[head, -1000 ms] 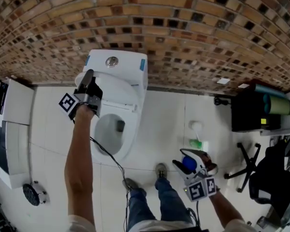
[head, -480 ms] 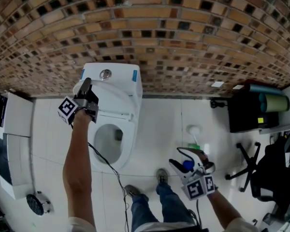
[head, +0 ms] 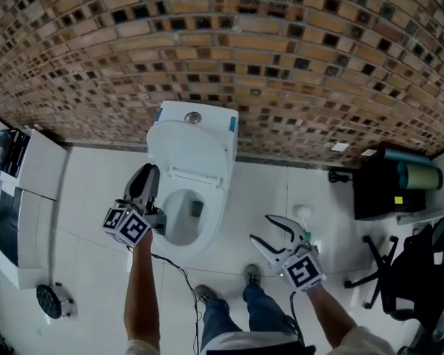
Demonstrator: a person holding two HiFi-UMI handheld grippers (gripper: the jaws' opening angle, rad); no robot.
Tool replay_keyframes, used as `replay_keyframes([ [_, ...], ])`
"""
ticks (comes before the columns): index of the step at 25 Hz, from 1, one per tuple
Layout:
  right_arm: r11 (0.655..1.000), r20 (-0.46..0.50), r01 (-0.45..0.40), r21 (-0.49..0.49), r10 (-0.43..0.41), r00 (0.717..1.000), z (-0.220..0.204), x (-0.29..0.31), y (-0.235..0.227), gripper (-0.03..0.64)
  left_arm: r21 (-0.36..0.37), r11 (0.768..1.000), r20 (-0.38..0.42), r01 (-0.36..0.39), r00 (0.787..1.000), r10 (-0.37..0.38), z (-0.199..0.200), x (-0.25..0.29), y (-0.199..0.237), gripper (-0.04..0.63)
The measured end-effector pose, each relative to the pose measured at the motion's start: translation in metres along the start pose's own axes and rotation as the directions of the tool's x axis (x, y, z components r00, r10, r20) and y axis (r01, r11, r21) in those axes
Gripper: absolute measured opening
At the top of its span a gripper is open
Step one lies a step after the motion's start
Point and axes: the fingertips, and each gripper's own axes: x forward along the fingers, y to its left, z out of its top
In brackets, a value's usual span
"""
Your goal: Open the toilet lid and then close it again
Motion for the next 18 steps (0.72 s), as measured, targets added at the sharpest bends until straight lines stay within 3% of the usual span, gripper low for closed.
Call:
replay_keyframes([
  [2, 0.999, 0.034, -0.028, 0.034, 0.027, 0.999, 0.022, 0.006, 0.013, 0.238, 0.149, 0.988, -0.047, 0.030, 0.999, -0.023, 0.011, -0.045, -0.040, 0.103],
  [4, 0.996, 0.062, -0.064, 0.069, 0.060, 0.996, 0.043, 0.010, 0.032, 0.238, 0.298, 0.954, -0.102, 0.032, 0.995, -0.002, 0.019, -0.092, -0.072, 0.103],
  [6, 0.989, 0.084, -0.106, 0.102, 0.097, 0.992, 0.062, 0.013, 0.054, 0.238, 0.397, 0.918, -0.117, 0.024, 0.993, 0.024, 0.029, -0.133, -0.098, 0.101],
  [10, 0.980, 0.147, -0.163, 0.112, 0.146, 0.978, 0.109, 0.017, 0.089, 0.238, 0.501, 0.865, -0.151, 0.017, 0.986, 0.069, 0.052, -0.195, -0.134, 0.101],
  [14, 0.975, 0.190, -0.189, 0.120, 0.164, 0.968, 0.136, 0.021, 0.120, 0.238, 0.576, 0.816, -0.170, 0.055, 0.984, 0.054, 0.049, -0.239, -0.165, 0.101],
  [16, 0.970, 0.190, -0.200, 0.137, 0.172, 0.967, 0.137, 0.019, 0.134, 0.238, 0.583, 0.809, -0.198, 0.079, 0.979, 0.047, 0.038, -0.255, -0.176, 0.101],
  [18, 0.968, 0.187, -0.203, 0.149, 0.174, 0.967, 0.140, 0.017, 0.141, 0.238, 0.569, 0.818, -0.203, 0.086, 0.978, 0.038, 0.033, -0.261, -0.181, 0.101],
])
